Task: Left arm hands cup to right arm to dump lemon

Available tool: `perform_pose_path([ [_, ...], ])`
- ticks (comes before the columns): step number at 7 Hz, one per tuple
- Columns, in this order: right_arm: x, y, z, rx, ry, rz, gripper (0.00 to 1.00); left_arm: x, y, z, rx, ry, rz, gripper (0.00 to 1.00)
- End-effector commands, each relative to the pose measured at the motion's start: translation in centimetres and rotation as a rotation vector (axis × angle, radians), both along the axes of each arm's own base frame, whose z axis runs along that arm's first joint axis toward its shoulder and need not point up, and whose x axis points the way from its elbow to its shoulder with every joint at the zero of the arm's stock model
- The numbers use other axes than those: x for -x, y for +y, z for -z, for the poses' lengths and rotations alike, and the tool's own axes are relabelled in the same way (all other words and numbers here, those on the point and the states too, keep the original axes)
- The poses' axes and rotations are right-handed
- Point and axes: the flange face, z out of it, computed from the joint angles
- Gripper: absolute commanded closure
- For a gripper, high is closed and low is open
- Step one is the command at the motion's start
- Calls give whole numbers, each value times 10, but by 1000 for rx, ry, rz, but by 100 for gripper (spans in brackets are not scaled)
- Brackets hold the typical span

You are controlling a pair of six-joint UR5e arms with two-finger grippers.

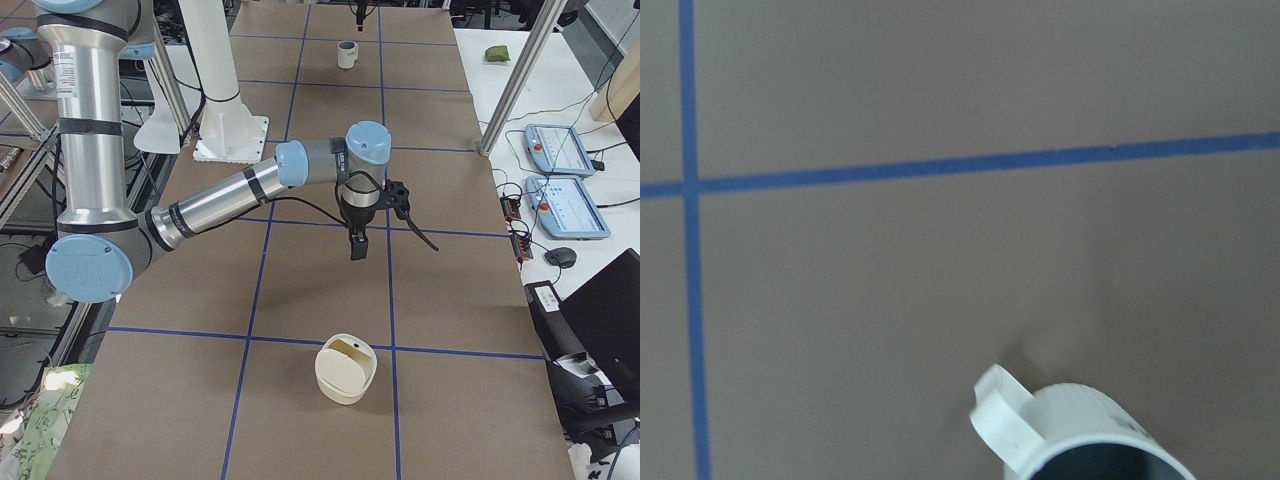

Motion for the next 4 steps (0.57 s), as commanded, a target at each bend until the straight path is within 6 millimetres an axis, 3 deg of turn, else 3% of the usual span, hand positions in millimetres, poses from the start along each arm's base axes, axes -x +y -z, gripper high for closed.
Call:
perform_pose_path([
  [1, -49, -2, -57, -22, -34, 38, 0, 86, -54, -26, -54, 14, -66, 0],
  [2, -56, 5, -74, -2, -28, 28, 0, 126, -66, -50, -76, 66, -95, 0],
  [3, -64, 13, -102, -31, -24, 6, 0, 144, -60, -75, -134, 49, -176, 0],
  [4, -65, 24, -120, -44, -23, -8, 0, 176, -56, -112, -143, 37, -194, 0],
])
